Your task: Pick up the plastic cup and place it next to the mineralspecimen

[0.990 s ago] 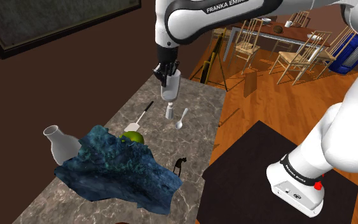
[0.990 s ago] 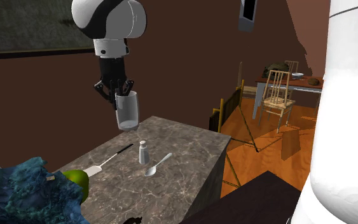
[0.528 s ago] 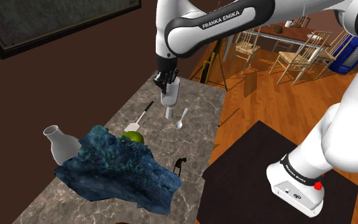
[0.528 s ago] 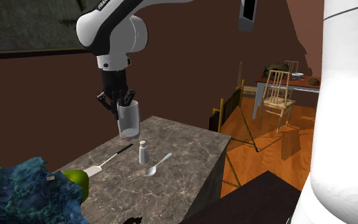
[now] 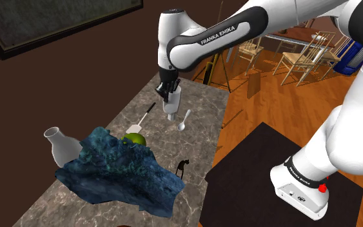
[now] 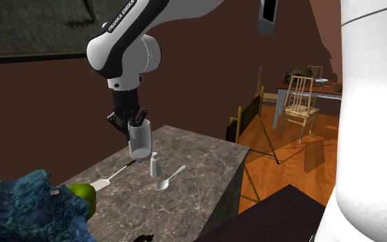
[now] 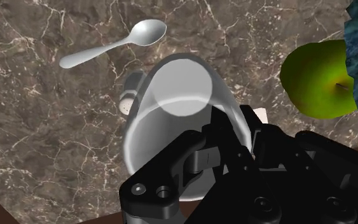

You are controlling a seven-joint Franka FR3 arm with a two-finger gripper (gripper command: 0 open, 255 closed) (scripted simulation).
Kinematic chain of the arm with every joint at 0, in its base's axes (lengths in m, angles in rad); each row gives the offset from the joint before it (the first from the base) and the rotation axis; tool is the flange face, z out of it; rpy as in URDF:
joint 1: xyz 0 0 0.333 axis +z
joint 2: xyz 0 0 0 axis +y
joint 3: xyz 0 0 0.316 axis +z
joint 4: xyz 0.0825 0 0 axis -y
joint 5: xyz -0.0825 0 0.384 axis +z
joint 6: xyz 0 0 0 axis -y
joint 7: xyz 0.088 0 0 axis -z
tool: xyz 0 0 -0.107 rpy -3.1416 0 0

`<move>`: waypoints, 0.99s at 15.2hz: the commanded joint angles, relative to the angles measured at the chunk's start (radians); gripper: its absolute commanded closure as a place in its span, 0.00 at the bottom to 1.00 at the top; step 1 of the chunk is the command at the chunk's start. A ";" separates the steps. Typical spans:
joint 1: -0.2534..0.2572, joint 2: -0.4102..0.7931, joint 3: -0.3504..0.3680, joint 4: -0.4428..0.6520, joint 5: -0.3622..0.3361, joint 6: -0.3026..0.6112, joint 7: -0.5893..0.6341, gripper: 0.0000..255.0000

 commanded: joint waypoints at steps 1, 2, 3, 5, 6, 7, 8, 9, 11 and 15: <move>0.000 0.016 -0.002 -0.009 -0.004 0.025 0.001 1.00; 0.001 0.023 -0.002 -0.013 -0.005 0.037 0.002 1.00; 0.001 0.030 -0.003 -0.017 -0.007 0.048 0.003 1.00; 0.002 0.045 -0.004 -0.025 -0.011 0.071 0.005 1.00; 0.003 0.053 -0.005 -0.029 -0.013 0.082 0.006 1.00; 0.004 0.061 -0.006 -0.032 -0.015 0.093 0.007 1.00; 0.004 0.069 -0.007 -0.036 -0.016 0.105 0.009 1.00; 0.005 0.077 -0.008 -0.039 -0.018 0.116 0.010 1.00; 0.006 0.094 -0.009 -0.044 -0.022 0.138 0.012 1.00; 0.010 0.130 -0.014 -0.052 -0.031 0.181 0.017 1.00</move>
